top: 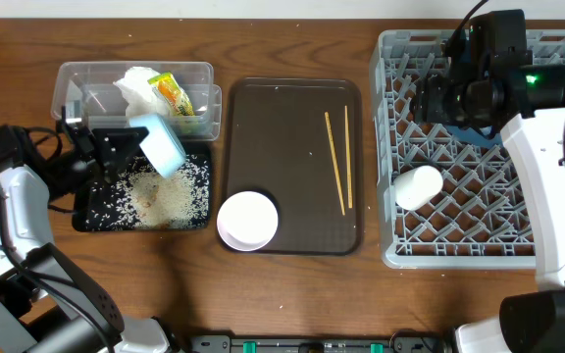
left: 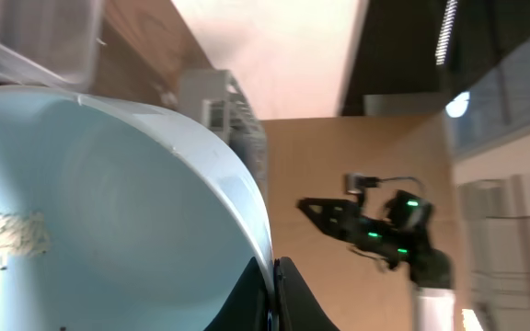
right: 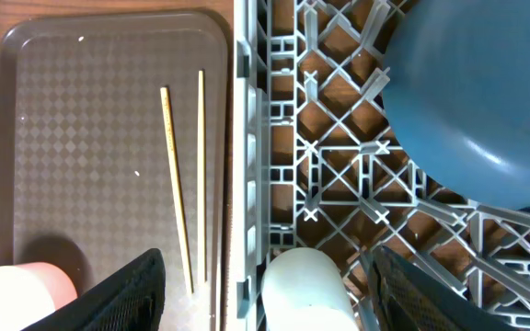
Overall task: Sort waste into correct bins and load items into the dishwasher rack
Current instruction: 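Carry the rice bowl left and tip rice onto the black tray, then move the light-blue bowl right and set it on the brown tray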
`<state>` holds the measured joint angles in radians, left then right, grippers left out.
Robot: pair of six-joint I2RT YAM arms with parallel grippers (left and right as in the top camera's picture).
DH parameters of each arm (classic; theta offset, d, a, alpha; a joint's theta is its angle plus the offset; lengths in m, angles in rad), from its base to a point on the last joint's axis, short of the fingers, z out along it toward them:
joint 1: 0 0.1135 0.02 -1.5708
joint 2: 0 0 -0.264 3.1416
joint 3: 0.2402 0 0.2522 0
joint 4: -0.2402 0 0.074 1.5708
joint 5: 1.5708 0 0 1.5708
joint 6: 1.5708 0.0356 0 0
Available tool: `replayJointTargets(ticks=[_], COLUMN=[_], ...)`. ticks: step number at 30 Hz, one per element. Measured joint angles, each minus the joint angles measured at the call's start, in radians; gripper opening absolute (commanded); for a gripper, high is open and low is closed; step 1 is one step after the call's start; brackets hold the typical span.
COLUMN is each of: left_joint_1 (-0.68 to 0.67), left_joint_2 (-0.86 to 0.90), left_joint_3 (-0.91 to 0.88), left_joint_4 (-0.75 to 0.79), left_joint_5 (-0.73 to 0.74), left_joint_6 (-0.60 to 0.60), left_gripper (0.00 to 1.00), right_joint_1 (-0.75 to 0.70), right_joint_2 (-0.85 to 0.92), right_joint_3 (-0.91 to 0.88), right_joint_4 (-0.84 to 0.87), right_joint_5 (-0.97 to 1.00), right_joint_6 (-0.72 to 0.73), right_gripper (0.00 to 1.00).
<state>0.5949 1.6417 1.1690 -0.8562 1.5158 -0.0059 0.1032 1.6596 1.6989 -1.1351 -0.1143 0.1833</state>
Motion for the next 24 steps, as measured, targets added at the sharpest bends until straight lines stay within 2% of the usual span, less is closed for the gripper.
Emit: replayJointTargets(ticks=[3,14,20,24], left_joint_1=[0.003,0.003,0.003,-0.002], left_joint_2=[0.0,0.0,0.0,0.0], left_joint_3=[0.0,0.0,0.0,0.0], left_joint_4=[-0.008,0.011,0.035,0.037], left_joint_5=[-0.037,0.007,-0.132,-0.174], left_joint_6=[-0.031,-0.073,-0.075,-0.076], left_gripper=[0.06,0.06,0.06,0.06], right_joint_1=[0.0,0.0,0.0,0.0], right_joint_2=[0.0,0.0,0.0,0.0], right_joint_3=[0.0,0.0,0.0,0.0], right_joint_4=[-0.003,-0.005,-0.006,-0.003], right_joint_5=[0.0,0.0,0.0,0.0], right_joint_6=[0.0,0.0,0.0,0.0], right_gripper=[0.69,0.69,0.69,0.69])
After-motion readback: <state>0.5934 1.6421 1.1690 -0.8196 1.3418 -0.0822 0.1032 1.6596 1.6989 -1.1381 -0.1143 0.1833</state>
